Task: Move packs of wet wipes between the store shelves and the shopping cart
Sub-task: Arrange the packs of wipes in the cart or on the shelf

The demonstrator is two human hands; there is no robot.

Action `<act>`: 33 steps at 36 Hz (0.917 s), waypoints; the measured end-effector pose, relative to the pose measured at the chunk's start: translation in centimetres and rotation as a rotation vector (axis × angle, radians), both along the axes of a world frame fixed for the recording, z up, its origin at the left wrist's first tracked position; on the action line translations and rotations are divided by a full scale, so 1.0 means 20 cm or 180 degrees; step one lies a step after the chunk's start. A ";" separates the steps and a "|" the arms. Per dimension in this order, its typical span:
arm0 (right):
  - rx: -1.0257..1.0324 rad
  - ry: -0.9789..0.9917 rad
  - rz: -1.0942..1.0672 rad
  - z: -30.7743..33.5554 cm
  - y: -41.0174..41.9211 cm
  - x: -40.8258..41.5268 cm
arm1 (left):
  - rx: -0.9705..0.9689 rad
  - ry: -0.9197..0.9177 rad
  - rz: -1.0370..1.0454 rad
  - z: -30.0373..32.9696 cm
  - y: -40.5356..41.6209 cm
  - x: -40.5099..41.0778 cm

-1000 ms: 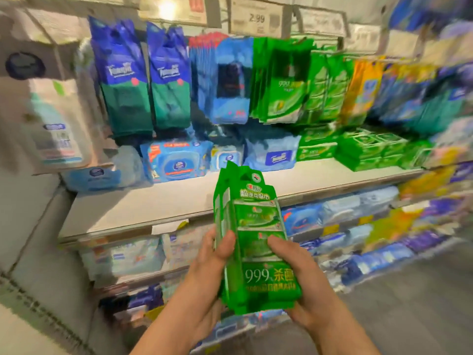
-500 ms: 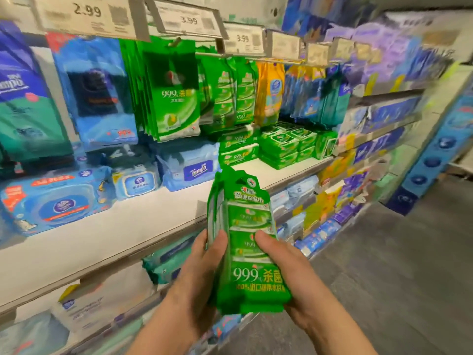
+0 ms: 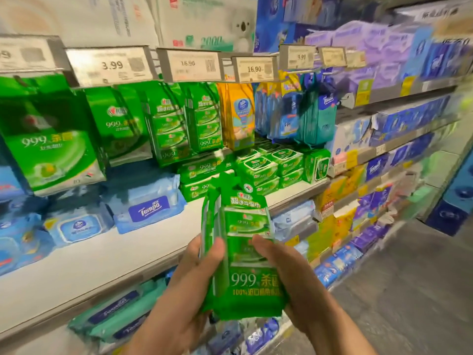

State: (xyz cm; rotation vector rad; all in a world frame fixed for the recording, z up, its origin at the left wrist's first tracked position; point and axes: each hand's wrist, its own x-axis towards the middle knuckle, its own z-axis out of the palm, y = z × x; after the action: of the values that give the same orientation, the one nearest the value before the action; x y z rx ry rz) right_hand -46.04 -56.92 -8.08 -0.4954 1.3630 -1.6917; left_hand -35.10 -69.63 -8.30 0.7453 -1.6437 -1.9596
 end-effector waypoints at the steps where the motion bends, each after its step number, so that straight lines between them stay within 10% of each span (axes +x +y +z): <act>1: 0.0015 0.0046 0.0056 0.00 0.00 -0.04 | 0.0426 0.0186 -0.0200 0.01 0.02 -0.04; 33: -0.0150 0.0150 0.0069 0.12 -0.44 -0.73 | 0.0847 0.0755 0.0098 0.04 -0.40 -0.52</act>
State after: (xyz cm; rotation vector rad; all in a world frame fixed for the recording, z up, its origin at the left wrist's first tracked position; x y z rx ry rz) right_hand -60.68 -65.82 -5.77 -0.5783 1.3492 -1.7073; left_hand -45.48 -77.61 -7.57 0.6000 -1.2431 -2.1765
